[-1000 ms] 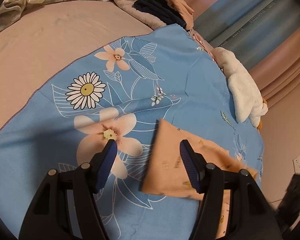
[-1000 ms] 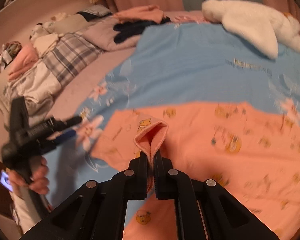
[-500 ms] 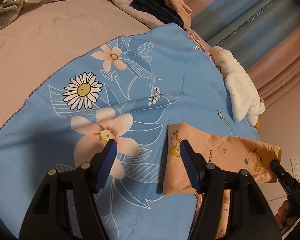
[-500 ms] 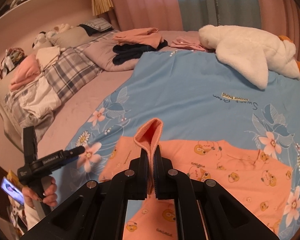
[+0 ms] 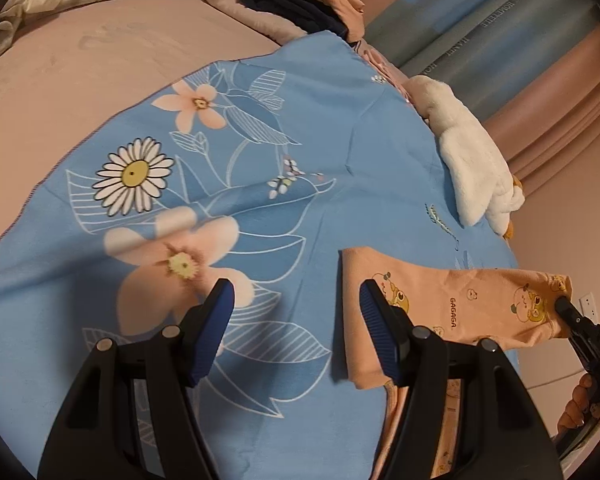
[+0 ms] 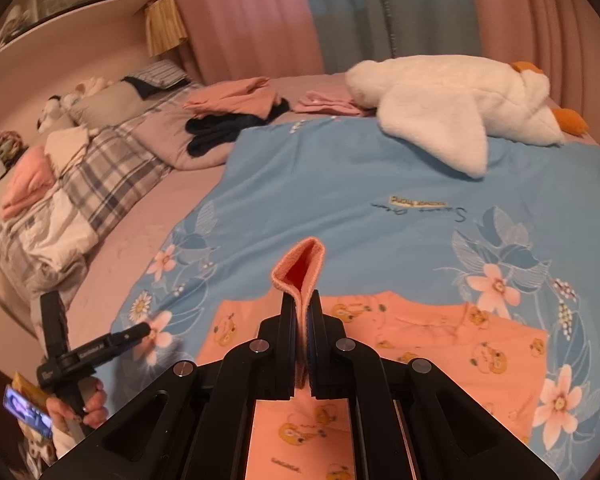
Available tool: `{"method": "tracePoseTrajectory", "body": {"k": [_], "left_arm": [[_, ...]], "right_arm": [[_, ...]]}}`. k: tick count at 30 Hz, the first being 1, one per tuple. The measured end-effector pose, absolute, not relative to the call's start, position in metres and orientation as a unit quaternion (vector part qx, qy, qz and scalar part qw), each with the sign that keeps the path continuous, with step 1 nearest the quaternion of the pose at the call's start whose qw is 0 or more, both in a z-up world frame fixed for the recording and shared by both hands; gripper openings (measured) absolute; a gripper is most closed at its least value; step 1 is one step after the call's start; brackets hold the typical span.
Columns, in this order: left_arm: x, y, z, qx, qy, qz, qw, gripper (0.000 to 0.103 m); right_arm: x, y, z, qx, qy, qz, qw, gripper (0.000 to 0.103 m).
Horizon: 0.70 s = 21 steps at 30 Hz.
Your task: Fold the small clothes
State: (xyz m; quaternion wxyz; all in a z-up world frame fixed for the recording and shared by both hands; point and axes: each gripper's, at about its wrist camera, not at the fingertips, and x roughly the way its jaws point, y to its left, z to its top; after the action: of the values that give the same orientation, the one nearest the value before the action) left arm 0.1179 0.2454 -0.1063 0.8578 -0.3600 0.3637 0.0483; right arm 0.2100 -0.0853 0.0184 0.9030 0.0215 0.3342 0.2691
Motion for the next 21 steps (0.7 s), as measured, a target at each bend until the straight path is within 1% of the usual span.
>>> {"method": "tracePoseTrajectory", "body": {"k": [14, 15, 16, 17, 21], "left_arm": [[0.134, 0.218, -0.102, -0.327, 0.369, 0.026, 0.87, 0.064], [0.134, 0.216, -0.102, -0.324, 0.367, 0.027, 0.872, 0.062], [0.135, 0.215, -0.102, -0.32, 0.364, 0.031, 0.874, 0.056], [0.136, 0.214, -0.103, -0.318, 0.365, 0.034, 0.875, 0.053], [0.141, 0.213, -0.108, -0.337, 0.369, 0.013, 0.866, 0.051]], "right_arm": [[0.217, -0.118, 0.025, 0.037, 0.325, 0.225, 0.918, 0.006], [0.217, -0.12, 0.024, 0.038, 0.326, 0.223, 0.918, 0.006], [0.217, -0.121, 0.024, 0.04, 0.326, 0.221, 0.918, 0.006], [0.216, -0.123, 0.024, 0.044, 0.326, 0.221, 0.918, 0.006], [0.217, -0.13, 0.022, 0.052, 0.323, 0.211, 0.921, 0.006]]}}
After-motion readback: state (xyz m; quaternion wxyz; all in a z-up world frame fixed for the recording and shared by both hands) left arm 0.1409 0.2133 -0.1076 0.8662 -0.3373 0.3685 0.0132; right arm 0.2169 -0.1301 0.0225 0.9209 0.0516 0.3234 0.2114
